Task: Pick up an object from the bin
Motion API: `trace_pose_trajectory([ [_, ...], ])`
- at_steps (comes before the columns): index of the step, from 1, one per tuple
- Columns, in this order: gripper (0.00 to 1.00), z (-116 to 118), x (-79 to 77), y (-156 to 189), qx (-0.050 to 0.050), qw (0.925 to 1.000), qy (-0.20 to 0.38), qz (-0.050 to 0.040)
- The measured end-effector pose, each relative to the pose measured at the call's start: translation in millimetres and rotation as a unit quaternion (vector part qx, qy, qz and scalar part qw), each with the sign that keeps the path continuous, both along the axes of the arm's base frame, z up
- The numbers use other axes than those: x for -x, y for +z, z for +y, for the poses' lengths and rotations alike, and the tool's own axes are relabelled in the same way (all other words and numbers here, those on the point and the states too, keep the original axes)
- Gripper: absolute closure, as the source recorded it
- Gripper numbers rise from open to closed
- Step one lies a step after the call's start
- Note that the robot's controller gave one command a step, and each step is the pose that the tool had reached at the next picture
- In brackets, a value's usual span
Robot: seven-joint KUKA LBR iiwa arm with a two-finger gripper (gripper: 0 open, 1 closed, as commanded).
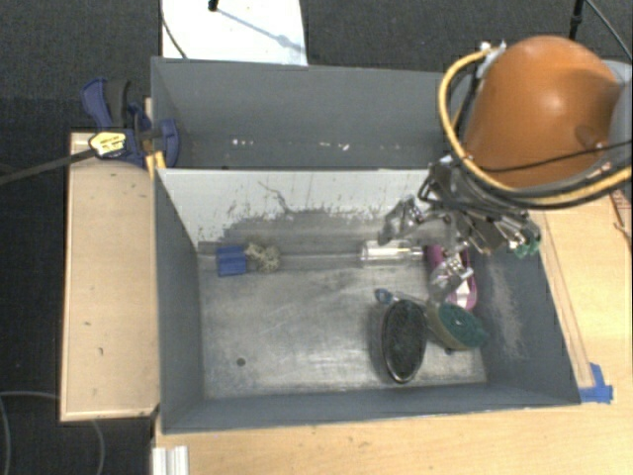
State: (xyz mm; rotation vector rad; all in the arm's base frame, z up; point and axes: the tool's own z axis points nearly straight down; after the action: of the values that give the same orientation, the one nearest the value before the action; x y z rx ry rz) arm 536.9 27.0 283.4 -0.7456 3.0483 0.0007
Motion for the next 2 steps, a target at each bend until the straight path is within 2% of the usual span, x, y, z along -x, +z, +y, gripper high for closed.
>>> trace_pose_trajectory([
  [1,0.0,-14,42.1,-112,0.0,0.9934,0.115,0.0039],
  [2,0.0,-39,9.6,-210,0.001,0.9677,0.252,-0.0022],
])
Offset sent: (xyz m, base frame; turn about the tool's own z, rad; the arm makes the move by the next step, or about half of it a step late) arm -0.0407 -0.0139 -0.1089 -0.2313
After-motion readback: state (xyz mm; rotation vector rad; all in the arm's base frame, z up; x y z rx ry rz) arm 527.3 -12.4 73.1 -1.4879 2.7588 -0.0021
